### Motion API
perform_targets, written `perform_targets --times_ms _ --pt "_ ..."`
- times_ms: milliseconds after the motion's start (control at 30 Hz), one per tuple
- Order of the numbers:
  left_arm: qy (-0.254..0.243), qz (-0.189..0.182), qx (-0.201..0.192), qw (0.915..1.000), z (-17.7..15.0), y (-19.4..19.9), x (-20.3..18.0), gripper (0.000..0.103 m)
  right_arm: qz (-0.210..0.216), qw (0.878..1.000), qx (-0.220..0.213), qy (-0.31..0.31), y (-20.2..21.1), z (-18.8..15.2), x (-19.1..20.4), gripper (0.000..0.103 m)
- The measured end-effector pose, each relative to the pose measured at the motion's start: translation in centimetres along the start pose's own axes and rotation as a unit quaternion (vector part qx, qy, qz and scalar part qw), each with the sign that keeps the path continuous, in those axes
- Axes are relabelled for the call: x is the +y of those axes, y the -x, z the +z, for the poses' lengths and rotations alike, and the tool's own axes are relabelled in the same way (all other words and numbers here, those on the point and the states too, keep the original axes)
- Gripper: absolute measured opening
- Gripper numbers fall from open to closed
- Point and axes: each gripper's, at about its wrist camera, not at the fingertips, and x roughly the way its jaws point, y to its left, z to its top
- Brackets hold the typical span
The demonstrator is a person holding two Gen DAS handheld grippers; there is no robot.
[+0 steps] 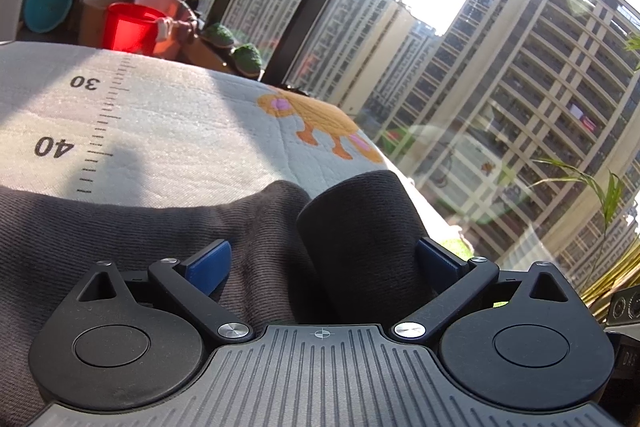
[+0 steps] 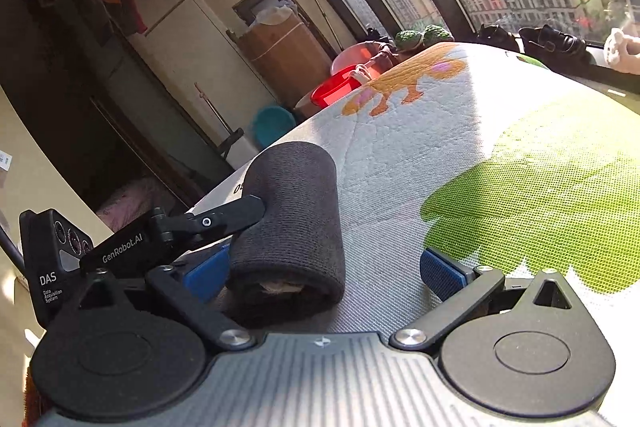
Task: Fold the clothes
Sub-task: 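Keep rolling the pants roll forward with the right tool while the left tool steadies it, then push the pants roll further along the pants with both tools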
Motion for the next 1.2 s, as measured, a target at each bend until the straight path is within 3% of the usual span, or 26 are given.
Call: perform_targets --times_ms 33,100,133,333,433,600,733,833,933,1000,1033,1200 --pt "-0.001 0.005 -0.002 1.0000 0.0 0.3 0.2 0.101 -0.011 1.000 -0.010 0.008 0.4 0.1 0.2 0.074" --pt "0.000 0.016 -0.005 0.9999 0.0 1.0 0.6 0.101 -0.034 0.998 -0.023 0.037 0.9 0.7 1.3 0.050" --pt "0.002 0.021 -0.007 0.9998 0.1 1.3 0.9 0.100 -0.036 0.998 -0.022 0.049 0.8 0.9 1.8 0.047" --pt "0.007 0.045 -0.013 0.9989 0.6 2.8 2.7 0.099 -0.008 0.994 0.013 0.109 -2.0 1.3 6.0 0.047" --pt "0.007 0.053 -0.019 0.9984 1.1 3.9 3.0 0.085 -0.005 0.990 0.040 0.136 -3.8 1.1 7.9 0.047" --pt "-0.003 0.031 -0.034 0.9989 2.4 5.1 2.2 0.082 -0.012 0.983 0.050 0.178 -4.0 0.5 9.5 0.047" --pt "-0.054 0.045 -0.015 0.9974 2.0 3.6 0.4 0.082 -0.006 0.985 0.045 0.168 -3.3 0.4 9.5 0.050" --pt "-0.069 0.063 -0.012 0.9956 1.6 3.2 0.5 0.085 0.008 0.991 0.048 0.126 -3.1 0.5 8.0 0.071" --pt "-0.051 0.069 -0.008 0.9963 1.5 3.5 1.9 0.087 0.026 0.996 0.056 0.071 -3.7 0.6 6.3 0.074" --pt "-0.032 0.064 -0.004 0.9974 1.4 3.7 2.7 0.088 0.054 0.996 0.071 0.021 -4.9 0.4 5.2 0.073" --pt "-0.028 0.064 -0.006 0.9975 1.5 3.9 2.8 0.088 0.064 0.995 0.075 0.003 -5.3 0.2 4.9 0.066" --pt "-0.009 0.074 -0.019 0.9970 2.1 5.2 3.5 0.091 0.058 0.997 0.051 0.004 -4.4 1.1 4.6 0.047"
